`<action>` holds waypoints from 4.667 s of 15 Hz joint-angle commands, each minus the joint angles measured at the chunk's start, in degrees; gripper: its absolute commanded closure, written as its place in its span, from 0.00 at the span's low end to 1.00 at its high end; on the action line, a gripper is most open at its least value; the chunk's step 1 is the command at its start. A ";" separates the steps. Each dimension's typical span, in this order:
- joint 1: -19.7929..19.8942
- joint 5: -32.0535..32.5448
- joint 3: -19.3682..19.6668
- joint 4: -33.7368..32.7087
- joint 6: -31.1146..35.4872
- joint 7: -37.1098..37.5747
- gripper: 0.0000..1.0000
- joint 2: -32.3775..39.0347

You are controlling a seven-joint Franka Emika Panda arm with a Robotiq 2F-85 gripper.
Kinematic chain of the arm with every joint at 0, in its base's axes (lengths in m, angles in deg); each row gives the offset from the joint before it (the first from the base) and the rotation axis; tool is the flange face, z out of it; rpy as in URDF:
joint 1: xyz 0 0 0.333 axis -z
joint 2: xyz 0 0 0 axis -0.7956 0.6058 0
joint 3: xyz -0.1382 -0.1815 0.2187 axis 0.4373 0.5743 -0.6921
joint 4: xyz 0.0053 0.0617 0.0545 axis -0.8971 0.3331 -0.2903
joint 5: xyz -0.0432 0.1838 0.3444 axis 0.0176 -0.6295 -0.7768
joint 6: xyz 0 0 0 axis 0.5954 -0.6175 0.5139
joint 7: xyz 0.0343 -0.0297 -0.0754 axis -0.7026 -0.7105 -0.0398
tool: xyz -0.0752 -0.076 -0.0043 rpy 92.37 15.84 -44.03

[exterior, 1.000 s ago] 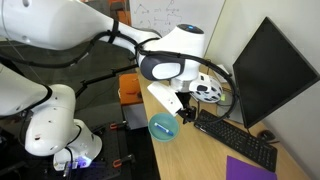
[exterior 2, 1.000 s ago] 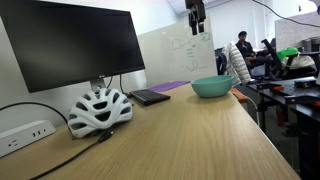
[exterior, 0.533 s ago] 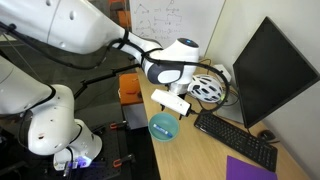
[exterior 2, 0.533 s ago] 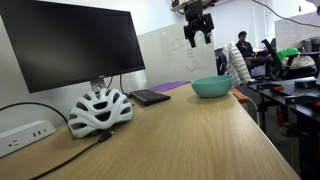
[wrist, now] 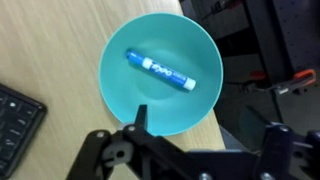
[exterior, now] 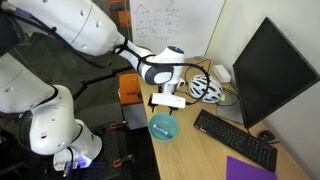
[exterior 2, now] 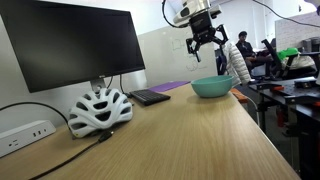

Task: Remove marker from the blue bowl and place it on the table

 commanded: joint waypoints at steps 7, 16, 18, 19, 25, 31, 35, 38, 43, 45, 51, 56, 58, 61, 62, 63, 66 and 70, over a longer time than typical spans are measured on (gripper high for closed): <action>-0.03 2.55 -0.92 2.39 3.13 -27.28 0.00 1.26; 0.52 3.24 -1.72 1.92 2.46 -34.04 0.00 1.73; 0.63 3.84 -1.09 3.58 7.84 -38.70 0.00 2.11; 0.75 4.51 -0.94 4.46 10.95 -41.46 0.00 2.30; 2.07 3.11 0.25 10.51 28.06 -59.90 0.00 4.10; 2.72 -6.43 2.58 14.94 33.74 -74.63 0.00 4.06; 4.38 -5.26 2.80 14.43 33.41 -74.83 0.00 4.98; 4.98 -5.10 2.67 14.18 32.75 -74.73 0.00 6.65; 5.95 -5.16 1.87 13.02 33.38 -73.46 0.09 11.45; 6.45 -4.70 1.55 11.93 33.46 -72.16 0.26 13.75; 7.78 -2.64 -0.02 10.03 34.97 -69.91 0.74 16.78; 6.86 4.76 0.90 10.54 31.10 -61.48 0.95 11.56; 6.96 5.30 0.08 11.32 27.09 -59.59 0.95 7.49; 6.17 2.25 -0.46 12.03 19.69 -60.19 0.95 1.10; 6.09 3.55 -0.57 11.86 18.09 -57.19 0.95 -0.87; 5.41 1.22 -0.36 11.80 17.69 -57.30 0.95 -2.27; 2.86 -3.31 -0.70 8.73 15.20 -51.73 0.95 -2.81; -0.18 -5.90 -3.31 3.42 17.50 -40.16 0.95 1.83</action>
